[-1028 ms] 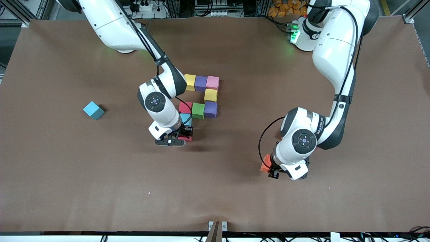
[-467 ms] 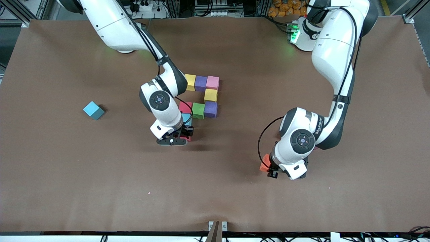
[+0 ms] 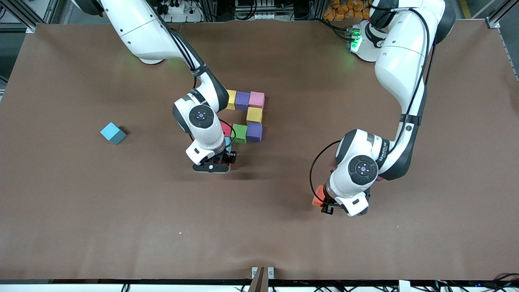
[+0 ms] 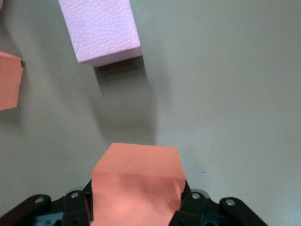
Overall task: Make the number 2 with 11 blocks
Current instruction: 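Place the red cube below cyan while the left gripper carries orange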
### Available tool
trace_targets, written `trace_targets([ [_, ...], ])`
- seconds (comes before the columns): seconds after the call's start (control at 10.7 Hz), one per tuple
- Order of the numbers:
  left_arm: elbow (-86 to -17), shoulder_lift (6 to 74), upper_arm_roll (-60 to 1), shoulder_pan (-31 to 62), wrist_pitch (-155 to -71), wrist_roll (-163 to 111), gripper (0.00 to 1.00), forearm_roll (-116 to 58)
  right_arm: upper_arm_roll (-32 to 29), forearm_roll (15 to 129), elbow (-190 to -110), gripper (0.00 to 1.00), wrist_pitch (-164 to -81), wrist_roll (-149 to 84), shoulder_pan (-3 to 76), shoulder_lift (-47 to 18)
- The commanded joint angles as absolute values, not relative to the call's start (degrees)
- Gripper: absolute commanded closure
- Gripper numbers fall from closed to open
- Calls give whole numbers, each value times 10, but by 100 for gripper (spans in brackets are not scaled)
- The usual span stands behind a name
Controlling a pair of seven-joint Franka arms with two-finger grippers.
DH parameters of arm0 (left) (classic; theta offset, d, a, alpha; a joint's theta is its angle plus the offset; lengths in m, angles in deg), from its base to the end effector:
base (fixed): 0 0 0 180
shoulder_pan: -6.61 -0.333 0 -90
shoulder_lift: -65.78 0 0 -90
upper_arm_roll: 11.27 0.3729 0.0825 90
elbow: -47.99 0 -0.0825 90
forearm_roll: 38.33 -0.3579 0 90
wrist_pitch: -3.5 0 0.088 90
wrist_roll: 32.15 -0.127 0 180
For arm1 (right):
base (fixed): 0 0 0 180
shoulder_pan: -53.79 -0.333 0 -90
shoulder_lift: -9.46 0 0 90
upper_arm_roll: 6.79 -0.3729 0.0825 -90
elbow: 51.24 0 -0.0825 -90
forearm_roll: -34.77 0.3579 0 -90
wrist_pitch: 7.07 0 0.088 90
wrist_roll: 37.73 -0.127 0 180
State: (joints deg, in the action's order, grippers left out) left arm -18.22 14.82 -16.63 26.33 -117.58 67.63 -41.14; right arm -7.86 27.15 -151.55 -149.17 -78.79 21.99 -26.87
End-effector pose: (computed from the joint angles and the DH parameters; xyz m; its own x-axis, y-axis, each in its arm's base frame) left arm 0.7307 -0.3113 0.2947 0.2521 0.9668 -0.0406 0.9662 -0.2492 0.0655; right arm 0.5835 0.3736 0.2630 0.9915 -0.0456 0.1217 -0.0460 -0.9989 0.0002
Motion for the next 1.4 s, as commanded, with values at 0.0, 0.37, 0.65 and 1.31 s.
trace_targets([
  [0.0, -182, 144, -165, 278, -1175, 722, 61, -404, -72, 258, -1513, 64, -1487, -803, 214, -270],
  [0.37, -182, 137, -163, 317, -1175, 813, 62, -407, -72, 251, -1515, 64, -1485, -803, 214, -268],
  [0.65, -182, 132, -163, 350, -1175, 874, 61, -406, -72, 249, -1520, 64, -1479, -806, 214, -266],
  [1.31, -178, 125, -158, 390, -1180, 935, 62, -405, -72, 251, -1516, 0, -1459, -827, 216, -235],
])
